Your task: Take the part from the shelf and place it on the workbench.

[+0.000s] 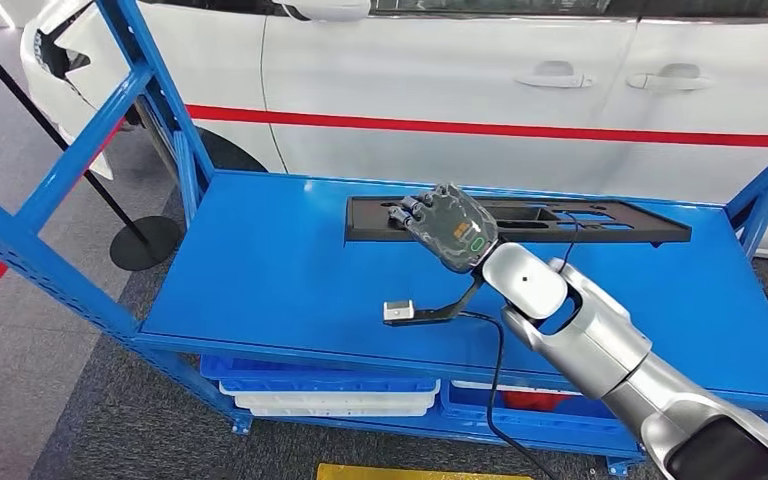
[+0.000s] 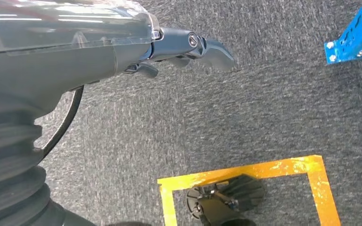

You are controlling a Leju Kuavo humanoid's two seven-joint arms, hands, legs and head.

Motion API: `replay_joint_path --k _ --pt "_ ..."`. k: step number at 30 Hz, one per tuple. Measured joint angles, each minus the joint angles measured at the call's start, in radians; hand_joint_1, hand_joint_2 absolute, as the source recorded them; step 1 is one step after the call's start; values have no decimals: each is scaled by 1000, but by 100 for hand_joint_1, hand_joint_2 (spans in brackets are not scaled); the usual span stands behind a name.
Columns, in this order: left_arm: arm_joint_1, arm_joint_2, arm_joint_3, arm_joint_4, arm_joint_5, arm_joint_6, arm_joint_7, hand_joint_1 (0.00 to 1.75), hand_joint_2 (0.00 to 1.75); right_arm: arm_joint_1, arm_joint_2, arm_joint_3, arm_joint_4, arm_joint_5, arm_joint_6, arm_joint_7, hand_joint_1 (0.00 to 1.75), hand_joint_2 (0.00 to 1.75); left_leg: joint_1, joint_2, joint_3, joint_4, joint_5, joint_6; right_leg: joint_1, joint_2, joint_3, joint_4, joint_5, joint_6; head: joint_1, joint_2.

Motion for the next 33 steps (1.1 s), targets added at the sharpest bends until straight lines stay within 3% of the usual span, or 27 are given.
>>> replay_joint_path --k 3,4,5,6,8,10,13,14,16,18,19,20,21,24,25,27,29,31,33 --pt "0 0 0 0 0 0 0 0 175 4 -1 0 4 -1 0 2 175 175 1 1 -65 186 -115 -6 5 -3 -14 0 11 -14 0 0" --pt "1 0 0 0 0 0 0 0 175 7 -1 0 6 -2 0 3 175 175 1 1 -78 232 -132 -7 7 -4 -20 1 15 -15 0 0" --pt "1 0 0 0 0 0 0 0 175 10 -1 0 8 -3 0 3 175 175 1 1 -72 240 -128 -6 9 -4 -25 3 18 -15 0 0" --pt "1 0 0 0 0 0 0 0 175 12 -2 0 10 -4 0 5 175 175 1 1 -48 210 -109 -4 10 -4 -30 5 20 -14 0 0" --pt "0 0 0 0 -1 0 0 0 175 16 -2 0 13 -4 -3 10 175 175 -1 1 39 70 -58 6 12 -4 -38 11 24 -10 0 0" --pt "-1 1 0 0 -1 -1 2 0 175 19 -1 0 15 -2 -8 15 175 175 -6 0 94 -28 -36 16 14 -4 -43 14 30 0 0 0" --pt "-1 1 0 0 -1 -1 4 0 175 23 -1 1 21 2 -11 18 175 175 -10 0 94 -49 -24 31 12 -4 -47 10 43 21 0 0" --pt "-1 1 0 0 -2 -1 4 0 175 24 -1 1 23 2 -12 18 175 175 -8 1 90 -54 -16 39 11 -3 -51 15 34 26 0 0" --pt "-2 1 0 0 -2 0 4 0 175 24 0 0 27 3 -12 19 175 175 -4 3 80 -63 3 54 9 -3 -76 78 -25 33 0 0" --pt "-1 0 0 0 -5 0 3 0 175 25 0 0 32 6 -12 21 175 175 -6 3 61 -62 17 60 7 -3 -119 206 -108 38 0 0" --pt "1 0 0 0 -7 0 3 0 175 26 0 0 34 8 -12 23 175 175 -7 3 51 -60 23 60 7 -3 -133 259 -131 41 0 0" --pt "2 0 0 0 -8 0 3 0 175 27 0 0 37 9 -12 25 175 175 -8 3 41 -57 28 59 6 -3 -132 282 -135 43 0 0" --pt "3 0 0 0 -9 0 3 0 175 28 0 0 39 11 -12 27 175 175 -8 3 32 -53 32 58 6 -3 -111 265 -121 44 0 0" --pt "2 -1 0 0 -9 -2 5 0 175 30 0 -3 42 13 -16 32 175 175 -9 3 12 -39 40 49 8 -3 17 72 -62 36 0 0" --pt "1 -1 0 0 -9 -4 5 0 175 31 0 -4 42 14 -19 33 175 175 -10 3 8 -37 43 44 11 -3 42 29 -54 30 0 0" --pt "1 -1 0 0 -9 -7 6 0 175 34 0 -8 43 16 -26 37 175 175 -11 2 4 -38 53 31 18 -1 46 12 -48 19 0 0" --pt "2 -2 0 0 -8 -9 6 0 175 38 2 -8 44 20 -29 40 175 175 -11 1 -3 -33 49 18 13 -4 39 4 -37 4 0 0" --pt "3 -2 0 0 -8 -10 6 0 175 40 6 -9 44 25 -30 44 175 175 -9 1 -27 22 -7 8 8 -8 25 -4 -19 -12 0 0" --pt "3 -2 0 0 -8 -10 6 0 175 43 9 -10 44 28 -30 48 175 175 -7 1 -67 148 -95 0 9 -9 5 -3 -3 -18 0 0"
